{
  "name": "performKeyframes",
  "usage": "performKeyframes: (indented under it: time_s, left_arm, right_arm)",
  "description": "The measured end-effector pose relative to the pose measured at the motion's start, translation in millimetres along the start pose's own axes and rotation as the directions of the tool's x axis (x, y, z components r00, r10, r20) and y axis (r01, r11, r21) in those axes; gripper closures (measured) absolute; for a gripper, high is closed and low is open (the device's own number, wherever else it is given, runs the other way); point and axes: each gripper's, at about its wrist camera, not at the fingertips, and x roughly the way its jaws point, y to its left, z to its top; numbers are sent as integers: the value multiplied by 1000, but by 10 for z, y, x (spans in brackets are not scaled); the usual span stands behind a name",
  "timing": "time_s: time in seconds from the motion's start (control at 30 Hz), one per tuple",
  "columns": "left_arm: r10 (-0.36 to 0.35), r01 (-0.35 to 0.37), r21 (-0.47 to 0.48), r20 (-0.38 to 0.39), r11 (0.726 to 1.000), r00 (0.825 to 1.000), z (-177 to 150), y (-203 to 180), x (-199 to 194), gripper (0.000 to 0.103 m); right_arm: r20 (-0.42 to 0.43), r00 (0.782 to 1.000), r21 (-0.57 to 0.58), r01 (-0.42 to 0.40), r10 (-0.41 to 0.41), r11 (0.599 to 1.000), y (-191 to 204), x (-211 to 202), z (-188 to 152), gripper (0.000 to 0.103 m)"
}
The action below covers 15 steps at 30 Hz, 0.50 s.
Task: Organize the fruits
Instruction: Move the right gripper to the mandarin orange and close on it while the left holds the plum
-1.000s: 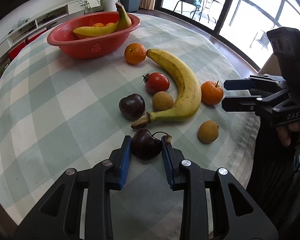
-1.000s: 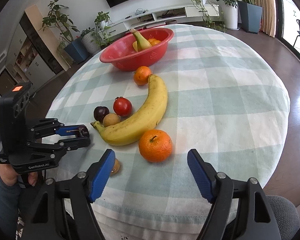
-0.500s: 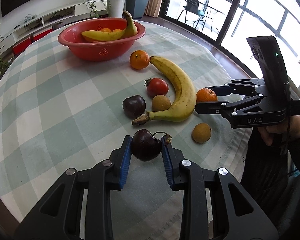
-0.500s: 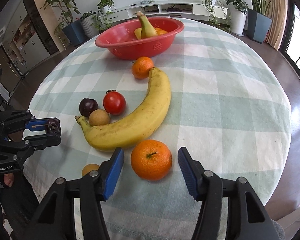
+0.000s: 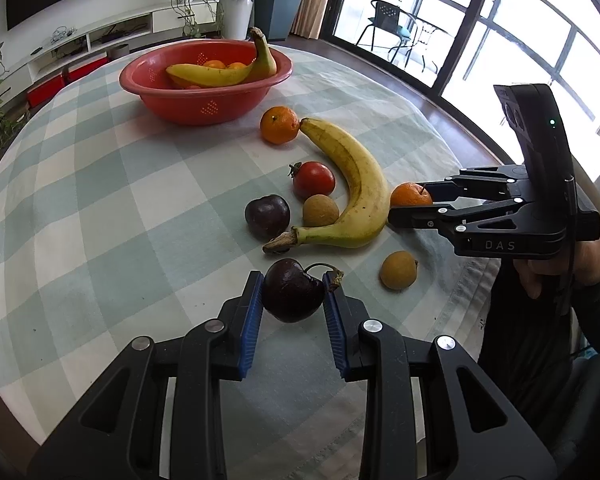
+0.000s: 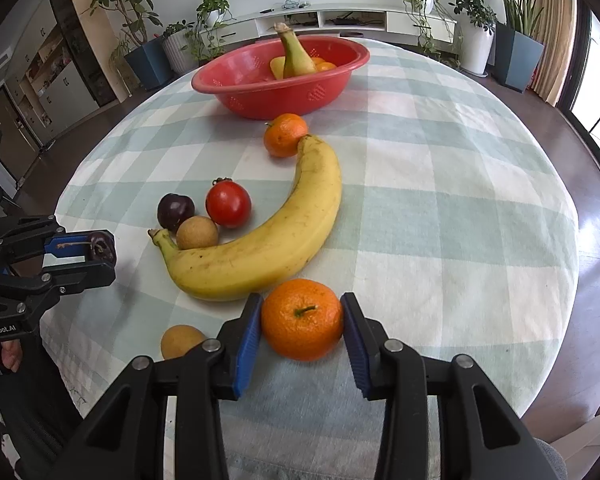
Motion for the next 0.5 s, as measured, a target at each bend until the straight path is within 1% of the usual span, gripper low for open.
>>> performKeyframes:
  time_s: [0.3, 0.5]
  left_arm:
    - [-2, 2, -5, 18, 1000, 1000, 56, 4, -47, 75]
    - [5, -5, -13, 39, 1000, 999, 171, 51, -100, 75]
  right_arm:
    - [38, 999, 29, -28, 27, 999, -74, -150, 6, 61]
    - [88, 995, 57, -57, 52, 997, -177, -332, 112, 62]
